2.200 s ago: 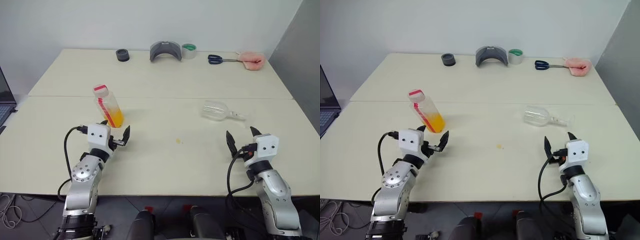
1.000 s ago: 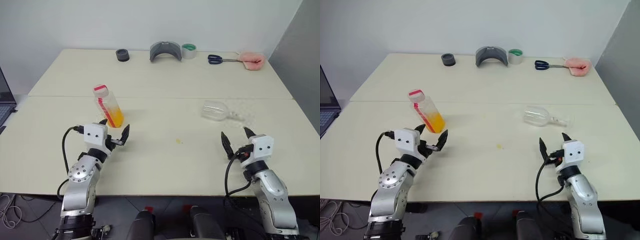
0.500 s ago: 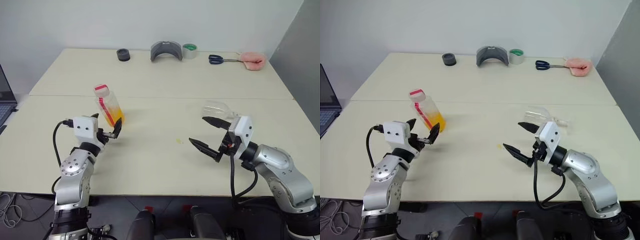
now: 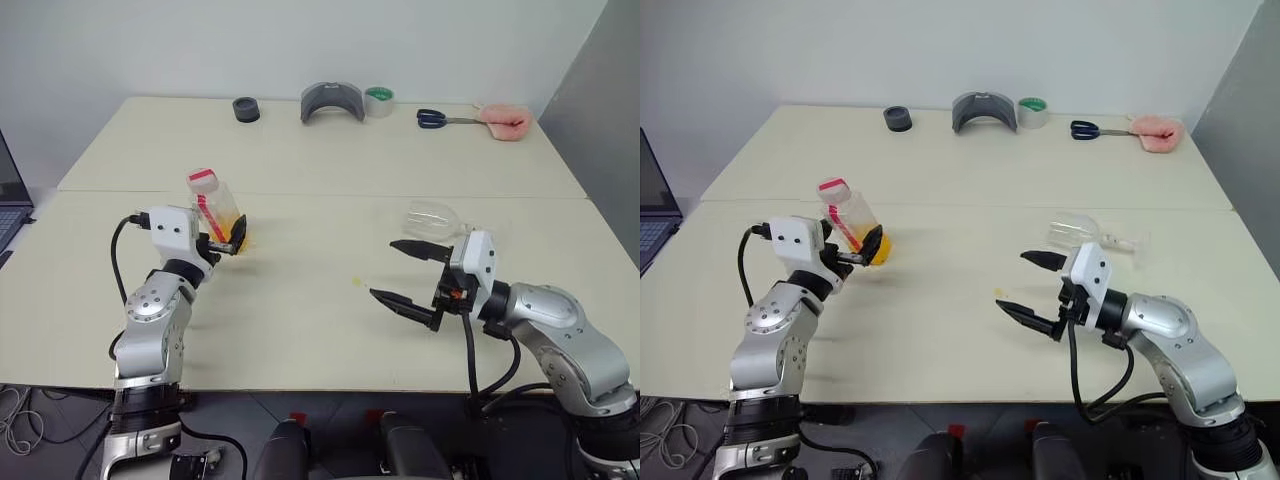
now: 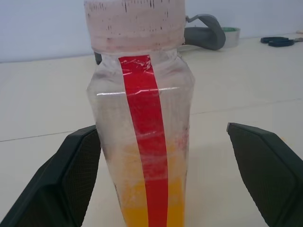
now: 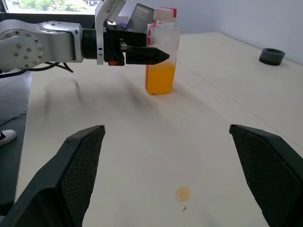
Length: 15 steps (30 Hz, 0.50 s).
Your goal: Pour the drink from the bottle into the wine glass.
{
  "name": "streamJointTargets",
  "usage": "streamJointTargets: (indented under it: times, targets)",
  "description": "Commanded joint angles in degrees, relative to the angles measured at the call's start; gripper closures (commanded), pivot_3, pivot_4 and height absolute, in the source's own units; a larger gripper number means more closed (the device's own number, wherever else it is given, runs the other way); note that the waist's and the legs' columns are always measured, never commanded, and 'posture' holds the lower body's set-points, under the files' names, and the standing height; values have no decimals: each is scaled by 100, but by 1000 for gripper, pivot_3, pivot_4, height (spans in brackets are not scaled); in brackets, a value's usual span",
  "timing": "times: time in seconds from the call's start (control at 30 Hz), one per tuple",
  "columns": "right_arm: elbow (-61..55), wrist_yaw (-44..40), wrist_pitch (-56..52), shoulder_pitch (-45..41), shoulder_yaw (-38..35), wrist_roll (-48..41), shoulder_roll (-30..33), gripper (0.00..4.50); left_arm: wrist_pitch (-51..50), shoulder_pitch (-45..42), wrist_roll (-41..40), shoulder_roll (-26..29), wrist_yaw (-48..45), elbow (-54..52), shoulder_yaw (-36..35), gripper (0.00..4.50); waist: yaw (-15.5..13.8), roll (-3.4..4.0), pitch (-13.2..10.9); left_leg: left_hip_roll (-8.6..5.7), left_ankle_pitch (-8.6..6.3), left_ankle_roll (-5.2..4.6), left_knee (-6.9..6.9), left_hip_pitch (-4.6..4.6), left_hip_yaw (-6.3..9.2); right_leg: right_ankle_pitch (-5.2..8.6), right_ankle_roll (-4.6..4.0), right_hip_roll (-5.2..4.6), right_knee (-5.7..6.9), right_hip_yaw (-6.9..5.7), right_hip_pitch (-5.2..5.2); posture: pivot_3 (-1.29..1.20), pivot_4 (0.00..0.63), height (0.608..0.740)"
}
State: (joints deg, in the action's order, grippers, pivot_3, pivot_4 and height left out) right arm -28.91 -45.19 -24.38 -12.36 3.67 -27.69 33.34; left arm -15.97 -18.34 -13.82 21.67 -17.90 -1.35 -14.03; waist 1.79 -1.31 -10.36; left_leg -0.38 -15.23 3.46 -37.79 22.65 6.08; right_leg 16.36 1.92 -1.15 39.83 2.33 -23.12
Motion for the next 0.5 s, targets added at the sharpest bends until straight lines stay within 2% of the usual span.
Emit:
streamJointTargets:
  times: [0.03, 0.2, 0.5]
  targets:
    - [-149, -85, 14, -213, -20, -65, 33, 0, -18, -283, 37, 96, 60, 46, -9, 28, 0, 0, 0, 0, 0, 0, 0, 0, 0, 0, 0, 0, 0, 0, 0, 0, 150, 740]
    - [-140, -112, -361, -507, -35, -455, -70, 0, 34, -656, 132, 150, 111, 422, -6, 28, 8, 0, 0, 1, 0, 0, 0, -1, 1, 0, 0, 1, 1, -1, -1, 0, 150, 740]
    - [-1, -78, -568, -933, 19, -480, -200, 0, -98, -1066, 178, 154, 212, 667, 24, 28, 2, 0, 0, -1, 0, 1, -4, 6, 4, -1, 0, -1, 1, -3, -5, 0, 150, 740]
